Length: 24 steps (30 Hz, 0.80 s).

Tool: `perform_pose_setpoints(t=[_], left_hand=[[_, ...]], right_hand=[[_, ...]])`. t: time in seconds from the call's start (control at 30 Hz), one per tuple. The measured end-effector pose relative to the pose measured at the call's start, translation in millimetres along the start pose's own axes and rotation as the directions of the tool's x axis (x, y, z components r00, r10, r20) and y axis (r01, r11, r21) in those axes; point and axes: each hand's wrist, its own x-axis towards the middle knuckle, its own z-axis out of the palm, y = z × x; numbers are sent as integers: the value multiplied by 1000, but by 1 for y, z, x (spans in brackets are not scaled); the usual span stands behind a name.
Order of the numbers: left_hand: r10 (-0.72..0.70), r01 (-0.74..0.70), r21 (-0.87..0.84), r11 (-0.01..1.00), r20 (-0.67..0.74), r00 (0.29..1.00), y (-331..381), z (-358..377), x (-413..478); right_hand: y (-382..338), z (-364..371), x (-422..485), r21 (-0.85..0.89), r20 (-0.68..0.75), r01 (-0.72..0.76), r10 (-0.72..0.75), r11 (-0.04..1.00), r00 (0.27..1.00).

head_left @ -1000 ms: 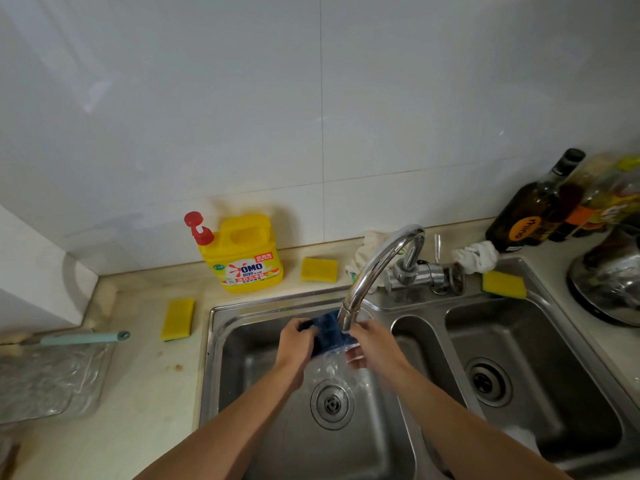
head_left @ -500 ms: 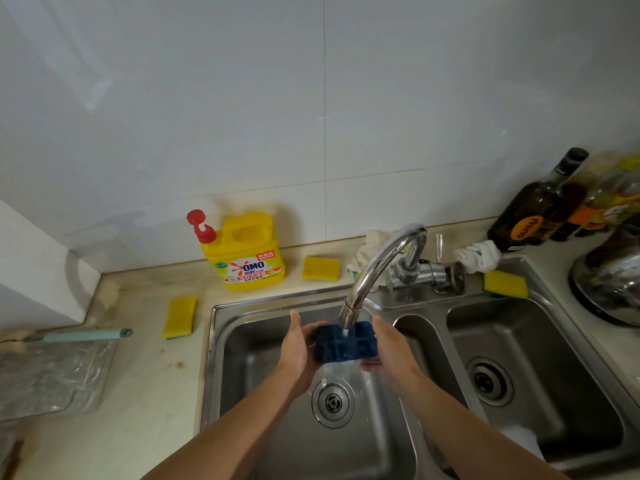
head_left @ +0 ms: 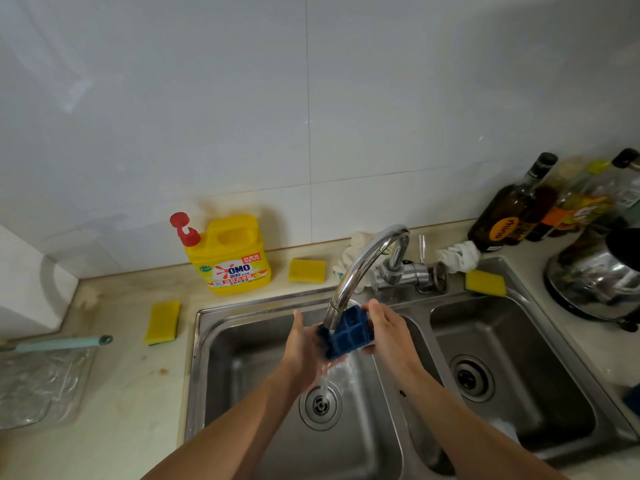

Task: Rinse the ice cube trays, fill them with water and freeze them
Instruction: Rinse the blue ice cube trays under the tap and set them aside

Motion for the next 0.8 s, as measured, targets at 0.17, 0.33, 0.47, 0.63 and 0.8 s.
perform_pose_setpoints(t=[0.17, 0.33, 0.47, 0.63, 0.8], left_hand=[[17, -16, 17, 1000, -10, 1000, 0, -3, 1], [139, -119, 114, 986, -188, 972, 6, -12, -13], [262, -214, 216, 953, -231, 937, 17, -22, -27], [364, -298, 271, 915, -241, 899, 32, -33, -38], [412, -323, 352, 879, -217, 885, 34, -35, -41]], right_hand=[[1, -2, 0, -16, -16, 12, -12, 1000, 1000], [10, 5, 3, -8, 43, -87, 87, 996, 995], [22, 23, 6, 130, 152, -307, 287, 943, 946], [23, 48, 12, 306, 277, -407, 329, 861, 903], [23, 51, 22, 336, 295, -387, 294, 859, 909]])
